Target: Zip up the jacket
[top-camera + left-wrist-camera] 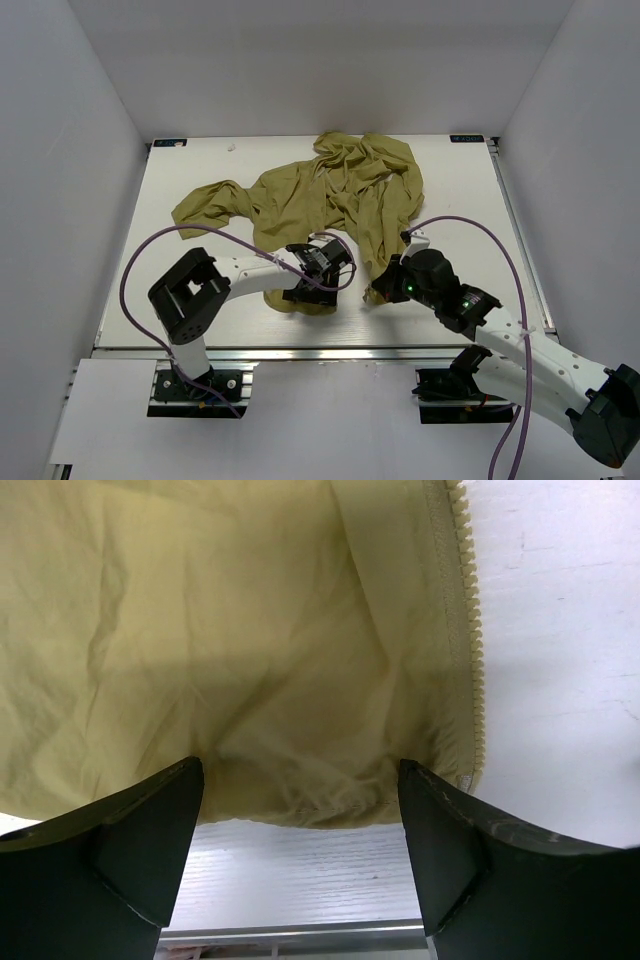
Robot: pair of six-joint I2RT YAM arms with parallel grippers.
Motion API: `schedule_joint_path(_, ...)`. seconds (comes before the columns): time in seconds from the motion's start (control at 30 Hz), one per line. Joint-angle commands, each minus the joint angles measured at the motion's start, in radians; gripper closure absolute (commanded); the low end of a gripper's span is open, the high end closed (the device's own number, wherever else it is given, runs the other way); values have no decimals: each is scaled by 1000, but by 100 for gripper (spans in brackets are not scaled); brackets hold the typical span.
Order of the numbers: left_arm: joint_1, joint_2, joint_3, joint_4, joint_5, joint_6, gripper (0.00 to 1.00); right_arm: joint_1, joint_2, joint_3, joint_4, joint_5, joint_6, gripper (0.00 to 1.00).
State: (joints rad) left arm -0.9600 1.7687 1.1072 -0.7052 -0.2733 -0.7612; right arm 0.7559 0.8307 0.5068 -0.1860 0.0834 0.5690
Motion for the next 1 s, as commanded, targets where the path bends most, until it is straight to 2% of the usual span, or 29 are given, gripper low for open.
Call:
schedule_joint_path(0.0, -6, -49, 3, -20, 9, -19, 12, 3, -13, -1, 11, 16, -4, 100)
schedule_joint_path(0.37, -6, -112, -26, 59, 59, -32, 8, 3, -15, -2, 10, 18, -6, 100)
schedule_joint_path(0.8, -6, 50, -21, 84, 31, -40, 9, 3, -12, -7, 3, 26, -4, 100)
schedule_joint_path(0.9, -6, 92, -21, 75, 16, -41, 13, 5, -12, -7, 2, 29, -6, 100)
schedule_joint_path(0.97, -6, 120, -24, 75, 16, -43, 23, 3, -12, -5, -3, 30, -6, 100)
